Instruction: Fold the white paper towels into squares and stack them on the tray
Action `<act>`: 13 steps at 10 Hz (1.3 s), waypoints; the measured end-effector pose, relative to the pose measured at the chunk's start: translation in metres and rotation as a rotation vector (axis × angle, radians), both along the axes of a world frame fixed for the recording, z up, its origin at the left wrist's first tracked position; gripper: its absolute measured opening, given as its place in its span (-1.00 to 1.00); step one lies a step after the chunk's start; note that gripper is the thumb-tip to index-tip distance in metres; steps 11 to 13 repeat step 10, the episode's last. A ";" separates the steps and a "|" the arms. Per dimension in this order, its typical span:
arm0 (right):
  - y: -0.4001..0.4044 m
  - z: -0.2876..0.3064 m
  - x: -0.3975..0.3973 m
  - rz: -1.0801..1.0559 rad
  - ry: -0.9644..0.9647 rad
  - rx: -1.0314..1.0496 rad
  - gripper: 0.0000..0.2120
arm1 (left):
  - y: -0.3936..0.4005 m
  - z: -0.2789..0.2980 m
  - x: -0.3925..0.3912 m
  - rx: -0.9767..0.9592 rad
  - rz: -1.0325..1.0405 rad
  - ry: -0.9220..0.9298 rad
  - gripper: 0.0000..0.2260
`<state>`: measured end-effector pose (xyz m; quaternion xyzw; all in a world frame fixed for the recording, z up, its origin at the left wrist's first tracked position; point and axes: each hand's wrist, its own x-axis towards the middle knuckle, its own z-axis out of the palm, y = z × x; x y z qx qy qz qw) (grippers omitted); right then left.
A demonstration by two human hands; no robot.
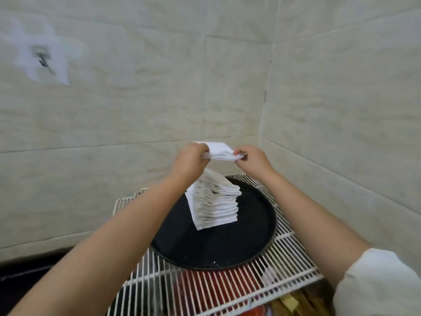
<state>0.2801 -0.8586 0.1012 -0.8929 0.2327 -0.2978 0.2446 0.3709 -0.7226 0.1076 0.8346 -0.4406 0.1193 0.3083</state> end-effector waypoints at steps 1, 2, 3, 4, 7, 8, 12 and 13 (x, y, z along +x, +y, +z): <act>-0.024 -0.043 0.007 0.158 0.201 0.074 -0.76 | -0.010 -0.031 0.000 0.185 0.039 0.032 -0.73; -0.037 -0.065 0.006 0.272 0.218 0.109 -0.76 | -0.010 -0.041 -0.003 0.217 0.073 0.028 -0.70; -0.045 -0.070 0.007 0.337 0.181 0.163 -0.77 | -0.009 -0.048 -0.007 0.229 0.118 -0.001 -0.65; -0.047 -0.071 0.017 0.264 0.046 0.538 -0.79 | -0.008 -0.055 -0.006 0.034 0.171 0.171 -0.61; -0.028 -0.091 0.050 0.266 0.061 1.304 -0.54 | -0.021 -0.078 -0.001 -0.499 0.113 1.415 -0.66; -0.020 -0.086 0.049 0.240 0.097 1.192 -0.40 | -0.013 -0.094 -0.006 -0.454 0.063 1.409 -0.70; -0.012 -0.090 0.047 0.191 0.051 1.085 -0.51 | 0.005 -0.104 0.000 -0.484 0.077 1.391 -0.57; -0.012 -0.090 0.047 0.191 0.051 1.085 -0.51 | 0.005 -0.104 0.000 -0.484 0.077 1.391 -0.57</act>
